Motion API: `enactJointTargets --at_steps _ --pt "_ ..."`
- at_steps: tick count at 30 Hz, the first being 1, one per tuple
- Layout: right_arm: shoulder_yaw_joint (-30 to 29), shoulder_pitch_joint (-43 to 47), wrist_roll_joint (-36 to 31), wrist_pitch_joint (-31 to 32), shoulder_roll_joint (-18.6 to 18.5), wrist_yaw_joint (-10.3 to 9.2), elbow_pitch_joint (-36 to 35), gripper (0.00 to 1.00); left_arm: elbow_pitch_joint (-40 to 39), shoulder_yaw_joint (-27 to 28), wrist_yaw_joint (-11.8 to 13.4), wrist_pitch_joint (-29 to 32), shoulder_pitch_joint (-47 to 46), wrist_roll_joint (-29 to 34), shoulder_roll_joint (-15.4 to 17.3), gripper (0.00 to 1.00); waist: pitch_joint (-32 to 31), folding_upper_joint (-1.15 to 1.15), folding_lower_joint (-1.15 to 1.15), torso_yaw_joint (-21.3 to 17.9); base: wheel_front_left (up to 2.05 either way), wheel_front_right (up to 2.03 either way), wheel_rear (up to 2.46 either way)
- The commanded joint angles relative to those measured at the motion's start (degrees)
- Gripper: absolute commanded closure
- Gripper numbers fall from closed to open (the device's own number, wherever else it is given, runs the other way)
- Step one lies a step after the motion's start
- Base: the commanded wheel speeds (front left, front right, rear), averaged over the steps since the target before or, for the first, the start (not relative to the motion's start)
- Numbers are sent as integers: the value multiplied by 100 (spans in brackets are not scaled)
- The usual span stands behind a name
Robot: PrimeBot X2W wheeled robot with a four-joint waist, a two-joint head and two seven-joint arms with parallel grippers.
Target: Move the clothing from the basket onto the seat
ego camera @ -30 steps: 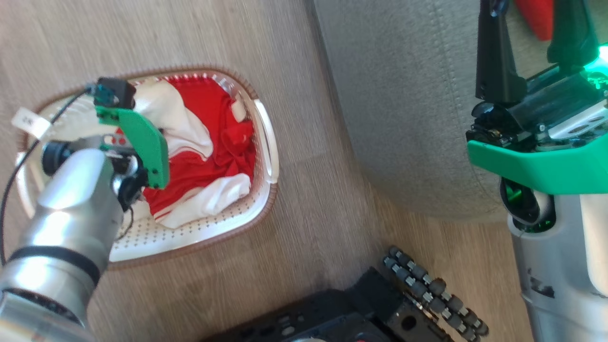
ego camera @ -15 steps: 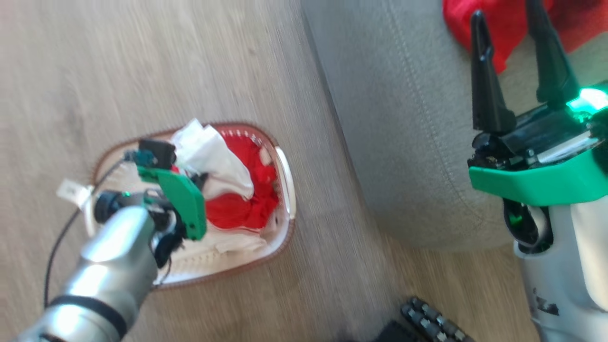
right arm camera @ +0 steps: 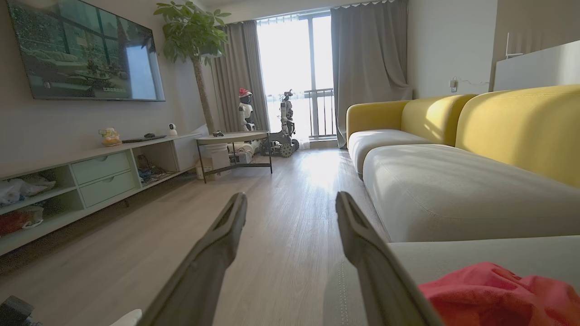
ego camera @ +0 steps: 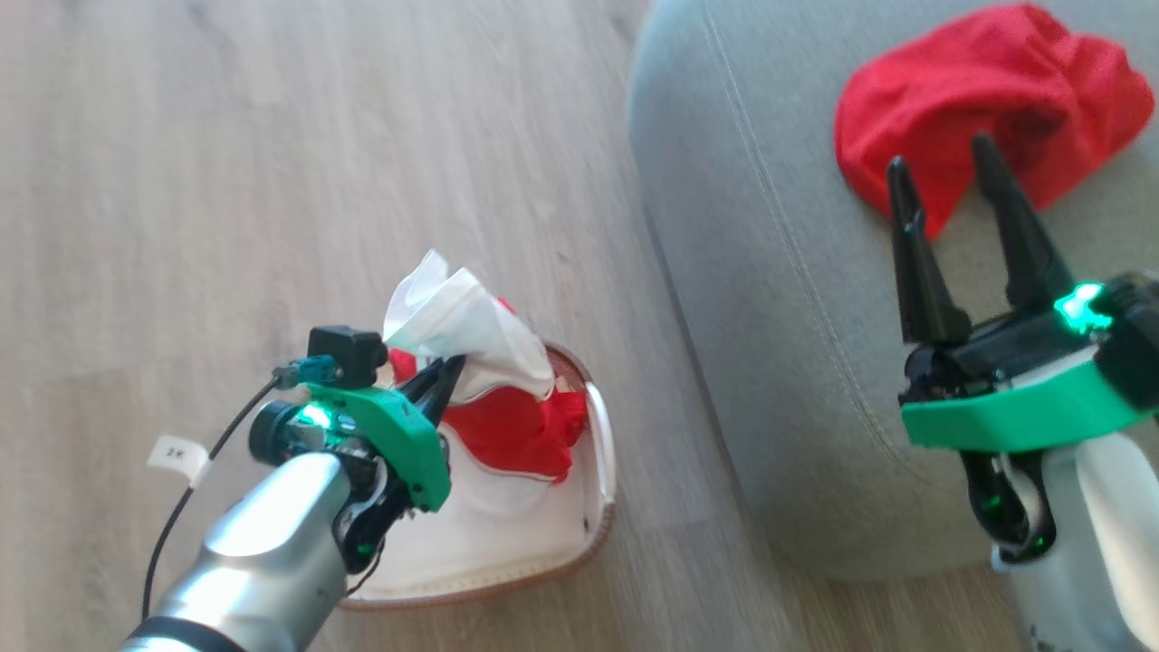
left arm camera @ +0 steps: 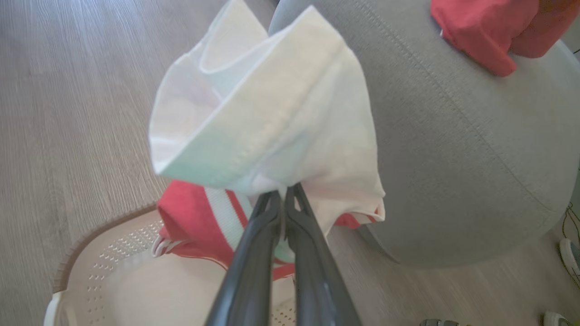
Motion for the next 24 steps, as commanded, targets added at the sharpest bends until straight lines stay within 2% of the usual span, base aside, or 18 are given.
enactJointTargets --at_steps 1,7,15,24 --pt "65 83 63 49 -101 -1 -155 0 -232 163 -33 -138 -159 -53 142 100 -390 -1 0 334 0 0 0" --pt "71 346 137 128 -85 -1 -105 0 -794 260 92 -286 -202 17 197 100 -775 -1 0 552 0 0 0" --pt "232 667 242 223 -68 -1 -12 0 -2020 404 541 -285 -269 143 531 100 -1264 -1 0 780 0 0 0" --pt "540 849 360 252 -62 -1 131 0 -3540 594 1077 142 -596 238 967 100 -1525 -1 0 935 0 0 0"
